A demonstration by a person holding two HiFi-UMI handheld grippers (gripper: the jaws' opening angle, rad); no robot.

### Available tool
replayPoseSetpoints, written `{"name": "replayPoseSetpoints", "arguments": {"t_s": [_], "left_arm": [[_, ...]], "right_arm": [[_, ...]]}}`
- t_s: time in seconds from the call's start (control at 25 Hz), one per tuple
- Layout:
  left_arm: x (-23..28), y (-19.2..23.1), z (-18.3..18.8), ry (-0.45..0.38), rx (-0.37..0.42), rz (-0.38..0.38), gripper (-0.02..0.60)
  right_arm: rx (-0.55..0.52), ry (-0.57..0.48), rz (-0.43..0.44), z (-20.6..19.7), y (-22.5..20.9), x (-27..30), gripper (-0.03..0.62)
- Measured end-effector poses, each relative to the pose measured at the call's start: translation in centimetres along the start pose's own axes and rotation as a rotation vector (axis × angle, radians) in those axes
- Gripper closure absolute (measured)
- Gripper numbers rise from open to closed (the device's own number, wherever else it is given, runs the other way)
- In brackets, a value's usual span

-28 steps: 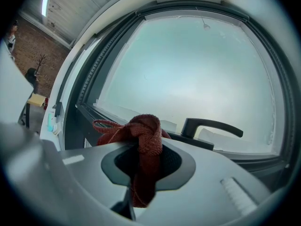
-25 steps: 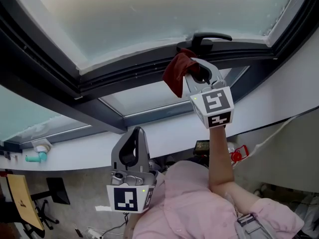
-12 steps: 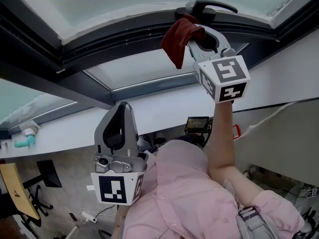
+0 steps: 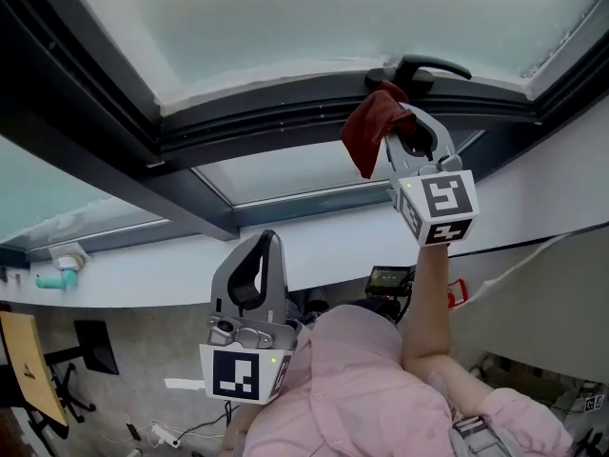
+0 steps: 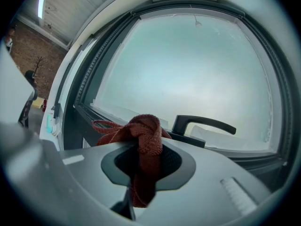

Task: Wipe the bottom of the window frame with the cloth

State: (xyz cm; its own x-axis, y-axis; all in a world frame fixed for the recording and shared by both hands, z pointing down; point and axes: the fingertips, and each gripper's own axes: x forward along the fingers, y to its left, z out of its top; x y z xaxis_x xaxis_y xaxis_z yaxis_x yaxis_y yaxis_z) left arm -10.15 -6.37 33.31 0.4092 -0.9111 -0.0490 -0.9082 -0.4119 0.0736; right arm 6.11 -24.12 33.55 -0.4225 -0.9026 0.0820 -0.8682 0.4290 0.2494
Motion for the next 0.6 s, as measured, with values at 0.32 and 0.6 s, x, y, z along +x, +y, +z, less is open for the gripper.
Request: {"name": "replayPoseSetpoints", "arguments": {"t_s": [0.32, 0.6], "left_arm": [[-1.7, 4.0, 0.4, 0.059, -0.01, 0.026, 0.586], [-2.2, 6.2, 4.2, 0.015, 0.033, 0.034, 0.586]], "right_arm": [[0.034, -0.016, -0.159, 0.2, 0.3, -0.2, 0.539], [0.072, 0.037, -0.176, 0.1, 0.0, 0.3, 0.54]]}}
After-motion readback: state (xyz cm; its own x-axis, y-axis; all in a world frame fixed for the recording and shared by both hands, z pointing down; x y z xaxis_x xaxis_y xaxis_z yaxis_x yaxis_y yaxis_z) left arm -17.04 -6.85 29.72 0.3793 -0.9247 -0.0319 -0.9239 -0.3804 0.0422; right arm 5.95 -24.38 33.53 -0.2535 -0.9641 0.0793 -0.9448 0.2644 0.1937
